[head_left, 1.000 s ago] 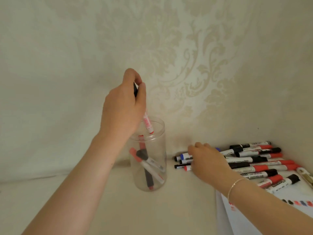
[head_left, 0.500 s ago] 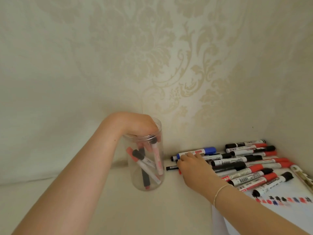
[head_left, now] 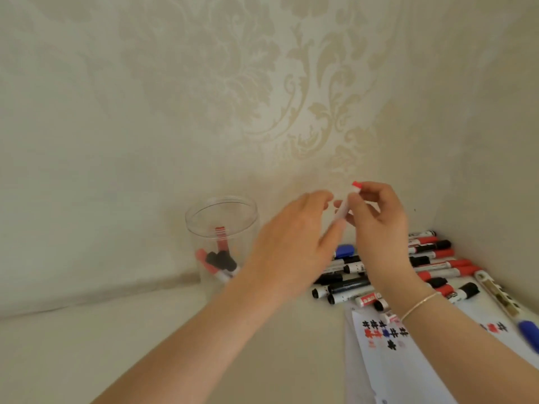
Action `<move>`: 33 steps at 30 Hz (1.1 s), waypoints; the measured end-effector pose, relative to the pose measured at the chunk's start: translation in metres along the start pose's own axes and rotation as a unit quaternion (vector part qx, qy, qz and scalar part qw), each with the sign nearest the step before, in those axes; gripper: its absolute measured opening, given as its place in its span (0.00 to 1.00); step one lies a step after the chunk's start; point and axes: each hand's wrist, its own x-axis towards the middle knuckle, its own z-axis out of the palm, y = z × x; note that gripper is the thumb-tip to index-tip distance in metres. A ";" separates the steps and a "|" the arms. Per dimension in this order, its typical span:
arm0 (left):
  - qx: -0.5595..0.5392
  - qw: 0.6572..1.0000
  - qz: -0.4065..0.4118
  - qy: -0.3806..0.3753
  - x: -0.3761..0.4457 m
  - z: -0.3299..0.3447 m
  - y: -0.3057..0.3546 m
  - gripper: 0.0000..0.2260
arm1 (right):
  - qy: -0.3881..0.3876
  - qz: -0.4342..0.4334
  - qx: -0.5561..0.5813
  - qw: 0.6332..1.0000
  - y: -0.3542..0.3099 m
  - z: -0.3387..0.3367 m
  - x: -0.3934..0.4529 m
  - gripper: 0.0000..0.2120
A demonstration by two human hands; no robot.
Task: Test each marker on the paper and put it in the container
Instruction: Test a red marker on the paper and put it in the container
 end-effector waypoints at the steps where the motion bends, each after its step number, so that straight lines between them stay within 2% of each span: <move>1: -0.019 0.996 -0.049 -0.072 -0.003 0.019 -0.002 0.23 | 0.025 0.037 0.039 0.998 -0.003 -0.003 0.001 0.05; 3: -0.091 0.980 -0.107 -0.141 -0.008 0.049 -0.010 0.20 | 0.055 0.099 0.097 0.989 -0.003 -0.008 -0.001 0.05; 5: -0.186 0.965 -0.127 -0.132 -0.010 0.068 -0.016 0.09 | 0.063 0.127 0.110 0.984 -0.002 -0.014 -0.003 0.04; 7: -0.217 0.960 -0.115 -0.133 -0.012 0.075 -0.021 0.10 | 0.045 0.154 0.131 0.978 -0.001 -0.023 -0.006 0.03; 9: -0.221 0.960 -0.082 -0.152 -0.015 0.077 -0.019 0.12 | -0.003 0.196 0.122 0.973 0.001 -0.032 -0.007 0.05; 11: -0.224 0.958 -0.053 -0.170 -0.016 0.078 -0.017 0.11 | -0.087 0.245 0.042 0.965 0.005 -0.038 -0.011 0.11; 14: -0.270 0.939 -0.074 -0.199 -0.015 0.077 -0.014 0.15 | -0.177 0.299 0.001 0.938 0.009 -0.044 -0.021 0.11; 19: -0.323 0.897 -0.090 -0.289 -0.019 0.069 -0.009 0.12 | -0.249 0.297 0.010 0.922 0.004 -0.064 -0.025 0.12; 23: -0.396 0.846 -0.098 -0.342 -0.019 0.062 0.001 0.22 | -0.307 0.294 0.023 0.905 -0.011 -0.073 -0.027 0.14; 25: -0.426 0.822 -0.092 -0.367 -0.017 0.058 0.008 0.22 | -0.323 0.285 0.024 0.902 -0.016 -0.078 -0.025 0.15; 27: -0.444 0.805 -0.084 -0.384 -0.015 0.058 0.011 0.27 | -0.334 0.270 0.020 0.903 -0.019 -0.082 -0.024 0.16; 33: -0.499 0.743 -0.080 -0.438 -0.015 0.068 0.009 0.23 | -0.354 0.245 0.028 0.902 -0.015 -0.092 -0.028 0.15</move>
